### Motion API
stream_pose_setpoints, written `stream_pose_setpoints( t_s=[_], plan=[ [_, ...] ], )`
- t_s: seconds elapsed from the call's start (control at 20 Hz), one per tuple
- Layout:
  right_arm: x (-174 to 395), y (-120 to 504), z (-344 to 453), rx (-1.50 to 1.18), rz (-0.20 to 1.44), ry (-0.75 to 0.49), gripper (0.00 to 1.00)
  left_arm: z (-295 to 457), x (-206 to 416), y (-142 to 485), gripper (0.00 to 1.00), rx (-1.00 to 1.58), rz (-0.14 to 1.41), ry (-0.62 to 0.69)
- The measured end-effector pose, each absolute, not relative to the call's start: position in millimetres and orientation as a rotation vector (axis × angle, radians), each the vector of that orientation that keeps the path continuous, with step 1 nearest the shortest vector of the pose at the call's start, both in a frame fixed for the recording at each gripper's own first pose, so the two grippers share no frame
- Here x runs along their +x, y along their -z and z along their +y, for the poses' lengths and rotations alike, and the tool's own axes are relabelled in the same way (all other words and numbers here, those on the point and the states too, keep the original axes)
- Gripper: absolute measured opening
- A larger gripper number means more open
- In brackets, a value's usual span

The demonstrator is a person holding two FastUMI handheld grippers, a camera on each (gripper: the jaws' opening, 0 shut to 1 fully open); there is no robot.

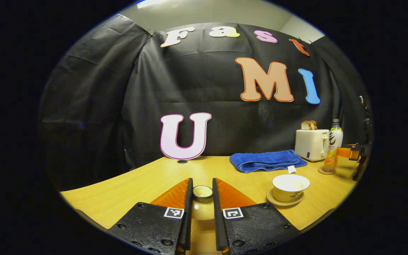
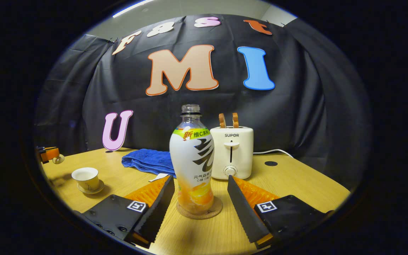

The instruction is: Open the teacup lid with one hand, grasp the water bottle and pour water into the teacup with the other hand; after pouring, place the water bottle on the coaster and then close the teacup lid.

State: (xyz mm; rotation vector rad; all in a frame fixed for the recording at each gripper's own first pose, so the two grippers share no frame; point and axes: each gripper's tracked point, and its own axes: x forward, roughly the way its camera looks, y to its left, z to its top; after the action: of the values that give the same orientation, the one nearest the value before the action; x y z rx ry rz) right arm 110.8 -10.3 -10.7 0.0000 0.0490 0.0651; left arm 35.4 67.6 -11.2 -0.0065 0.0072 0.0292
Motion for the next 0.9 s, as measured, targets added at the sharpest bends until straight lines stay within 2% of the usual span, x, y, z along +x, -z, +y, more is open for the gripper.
stream_pose_setpoints(
  t_s=[0.05,0.25,0.35,0.45,0.55,0.7,0.9],
  plan=[
    [104.8,2.7,-12.5,-0.001,0.007,-0.057,0.92,62.2,38.3,11.4,0.25,-0.006,0.009,-0.013],
    [75.5,1.8,-34.0,-0.004,0.007,-0.003,1.0,41.2,51.8,11.6,0.25,-0.006,0.011,0.053],
    [63.7,-1.2,-46.6,-0.005,0.003,0.053,0.92,30.3,58.8,11.1,0.25,-0.007,0.009,0.08],
    [50.0,-1.9,-57.6,-0.006,0.001,0.106,0.92,17.8,66.3,11.7,0.25,-0.008,0.009,0.104],
    [36.1,-4.1,-71.0,-0.009,-0.003,0.175,0.96,13.7,72.0,10.7,0.25,-0.006,0.008,0.083],
    [19.6,-6.7,-92.0,-0.012,-0.009,0.285,0.96,0.7,80.4,9.4,0.25,-0.007,0.005,0.071],
    [14.4,-7.1,-95.8,-0.014,-0.009,0.307,0.92,-36.4,92.6,9.6,0.25,-0.013,0.004,0.182]
  ],
)
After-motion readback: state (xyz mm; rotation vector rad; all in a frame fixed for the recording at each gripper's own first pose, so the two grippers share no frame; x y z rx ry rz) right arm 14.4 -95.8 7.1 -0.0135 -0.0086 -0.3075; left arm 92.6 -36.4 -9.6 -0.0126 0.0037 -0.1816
